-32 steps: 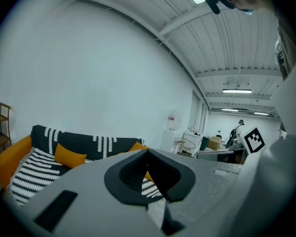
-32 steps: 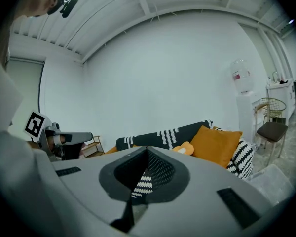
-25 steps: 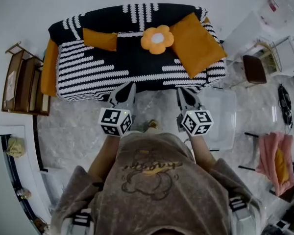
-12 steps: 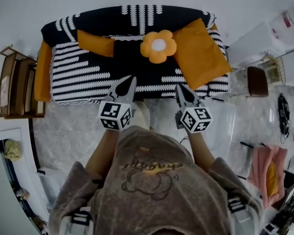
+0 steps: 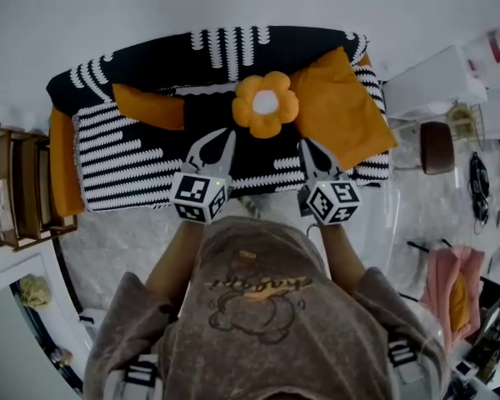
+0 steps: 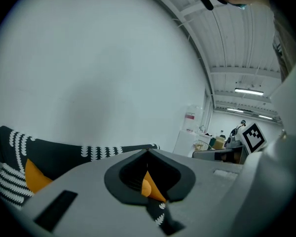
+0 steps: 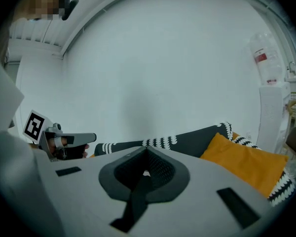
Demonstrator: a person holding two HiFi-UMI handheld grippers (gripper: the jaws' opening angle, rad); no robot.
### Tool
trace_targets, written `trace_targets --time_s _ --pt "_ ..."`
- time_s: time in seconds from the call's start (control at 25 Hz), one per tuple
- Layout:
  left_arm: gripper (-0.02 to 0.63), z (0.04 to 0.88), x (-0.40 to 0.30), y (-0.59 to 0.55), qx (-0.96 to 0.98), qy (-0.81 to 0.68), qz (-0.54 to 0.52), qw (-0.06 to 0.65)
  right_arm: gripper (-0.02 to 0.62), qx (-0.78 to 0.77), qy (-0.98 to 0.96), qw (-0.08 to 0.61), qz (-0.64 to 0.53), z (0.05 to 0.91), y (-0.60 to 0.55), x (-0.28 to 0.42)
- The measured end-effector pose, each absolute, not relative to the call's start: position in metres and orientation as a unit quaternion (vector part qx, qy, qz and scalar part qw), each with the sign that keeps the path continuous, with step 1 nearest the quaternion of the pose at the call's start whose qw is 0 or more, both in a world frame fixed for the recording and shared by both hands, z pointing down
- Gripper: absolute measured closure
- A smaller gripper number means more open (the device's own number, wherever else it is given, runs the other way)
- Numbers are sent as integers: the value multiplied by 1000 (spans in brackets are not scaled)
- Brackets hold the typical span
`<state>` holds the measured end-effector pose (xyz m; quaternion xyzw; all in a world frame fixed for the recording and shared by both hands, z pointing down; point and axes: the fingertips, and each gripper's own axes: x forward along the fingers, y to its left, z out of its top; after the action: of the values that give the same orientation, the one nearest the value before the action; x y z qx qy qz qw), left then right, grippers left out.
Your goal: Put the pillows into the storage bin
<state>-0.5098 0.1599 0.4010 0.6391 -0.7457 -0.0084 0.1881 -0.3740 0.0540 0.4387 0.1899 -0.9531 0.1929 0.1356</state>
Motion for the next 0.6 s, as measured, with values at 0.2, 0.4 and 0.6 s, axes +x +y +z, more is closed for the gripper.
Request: trace_targets --time_s 0.2,0.4,0.6 --pt "601 422 -545 117 645 -735 -1 208 595 204 -948 143 198 453 10 -410" --pt "601 450 -567 80 639 -735 2 225 601 207 -941 156 217 480 -27 -433" --pt "472 492 -594 49 617 -742 -3 263 420 201 -930 184 247 527 -60 -452"
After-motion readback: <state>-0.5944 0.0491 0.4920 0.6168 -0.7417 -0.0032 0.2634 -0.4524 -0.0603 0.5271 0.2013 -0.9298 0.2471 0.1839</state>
